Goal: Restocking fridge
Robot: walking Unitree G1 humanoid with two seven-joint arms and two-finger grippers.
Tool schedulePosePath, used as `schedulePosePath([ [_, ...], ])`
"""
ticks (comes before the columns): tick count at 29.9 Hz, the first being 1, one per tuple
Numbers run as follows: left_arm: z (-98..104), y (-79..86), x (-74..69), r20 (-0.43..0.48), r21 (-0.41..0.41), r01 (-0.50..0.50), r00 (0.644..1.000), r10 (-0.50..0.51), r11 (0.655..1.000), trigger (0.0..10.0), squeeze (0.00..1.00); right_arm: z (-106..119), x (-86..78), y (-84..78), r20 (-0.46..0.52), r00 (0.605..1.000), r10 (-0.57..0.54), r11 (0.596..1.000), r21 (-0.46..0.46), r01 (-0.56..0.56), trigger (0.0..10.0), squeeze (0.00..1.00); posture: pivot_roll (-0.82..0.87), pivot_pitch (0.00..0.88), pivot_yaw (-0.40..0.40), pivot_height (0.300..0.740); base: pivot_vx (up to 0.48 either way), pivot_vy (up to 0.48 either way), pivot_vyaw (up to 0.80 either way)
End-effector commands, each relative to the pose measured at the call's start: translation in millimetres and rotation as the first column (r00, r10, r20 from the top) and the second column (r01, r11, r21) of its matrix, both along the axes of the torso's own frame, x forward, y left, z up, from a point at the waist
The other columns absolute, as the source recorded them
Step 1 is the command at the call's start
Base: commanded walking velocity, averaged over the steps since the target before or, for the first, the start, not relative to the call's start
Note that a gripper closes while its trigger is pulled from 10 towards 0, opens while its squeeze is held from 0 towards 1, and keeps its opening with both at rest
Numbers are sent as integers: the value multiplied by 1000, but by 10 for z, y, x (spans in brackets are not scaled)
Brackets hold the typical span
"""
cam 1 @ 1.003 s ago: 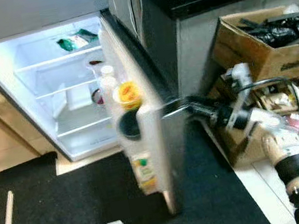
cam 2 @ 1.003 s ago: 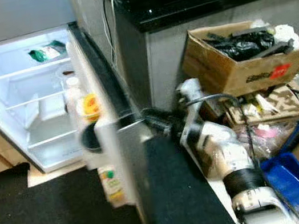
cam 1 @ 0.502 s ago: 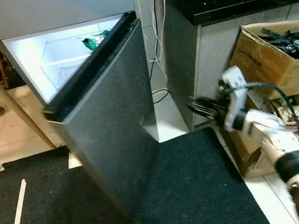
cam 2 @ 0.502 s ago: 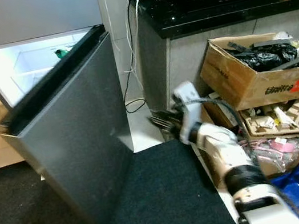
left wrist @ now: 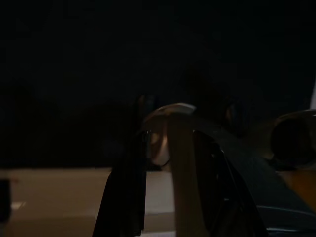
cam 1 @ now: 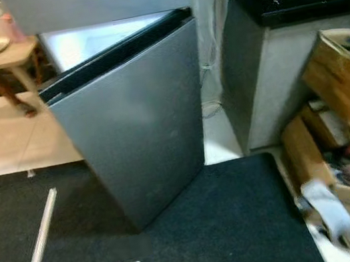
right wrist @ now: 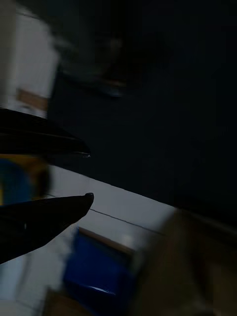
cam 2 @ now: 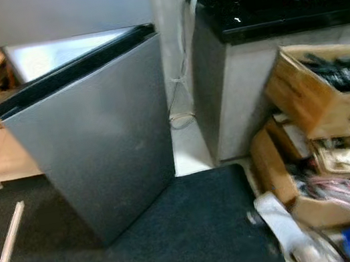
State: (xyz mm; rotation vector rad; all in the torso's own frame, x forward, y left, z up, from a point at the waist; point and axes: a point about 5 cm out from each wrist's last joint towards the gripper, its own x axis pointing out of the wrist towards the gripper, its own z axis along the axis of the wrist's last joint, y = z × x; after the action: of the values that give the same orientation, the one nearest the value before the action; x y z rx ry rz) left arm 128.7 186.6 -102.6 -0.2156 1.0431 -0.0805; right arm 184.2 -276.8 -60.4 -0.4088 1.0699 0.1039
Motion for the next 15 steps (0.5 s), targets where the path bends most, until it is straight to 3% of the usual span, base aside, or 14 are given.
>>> schedulePosePath([
  [1, -14, 2, -34, -18, 7, 4, 1000, -4, 1000, 10000, 0, -84, -143, 28, -46, 999, -11, 1000, -3, 11, 10000, 0, -13, 29, -21, 740, 0, 0, 731],
  [3, -13, 0, -31, -17, 7, 3, 1000, -2, 1000, 10000, 0, -171, -319, 51, -101, 995, -28, 1000, 5, 28, 10000, 0, -13, 29, -21, 740, 0, 0, 731],
  [5, -13, -1, -30, -17, 7, 2, 1000, -1, 1000, 10000, 0, -205, -397, 61, -124, 992, -33, 999, 6, 34, 10000, 0, -13, 29, -21, 740, 0, 0, 731],
  [6, -13, -10, -26, -16, 6, 3, 1000, -3, 1000, 10000, 0, -266, -536, 84, -168, 984, -56, 998, 17, 59, 10000, 0, -14, 32, -21, 740, 0, 0, 731],
  [15, -17, -22, -31, -19, 8, 5, 1000, -5, 1000, 10000, 0, -290, -588, 100, -171, 982, -81, 996, 23, 86, 10000, 0, -16, 35, -23, 740, 0, 0, 731],
])
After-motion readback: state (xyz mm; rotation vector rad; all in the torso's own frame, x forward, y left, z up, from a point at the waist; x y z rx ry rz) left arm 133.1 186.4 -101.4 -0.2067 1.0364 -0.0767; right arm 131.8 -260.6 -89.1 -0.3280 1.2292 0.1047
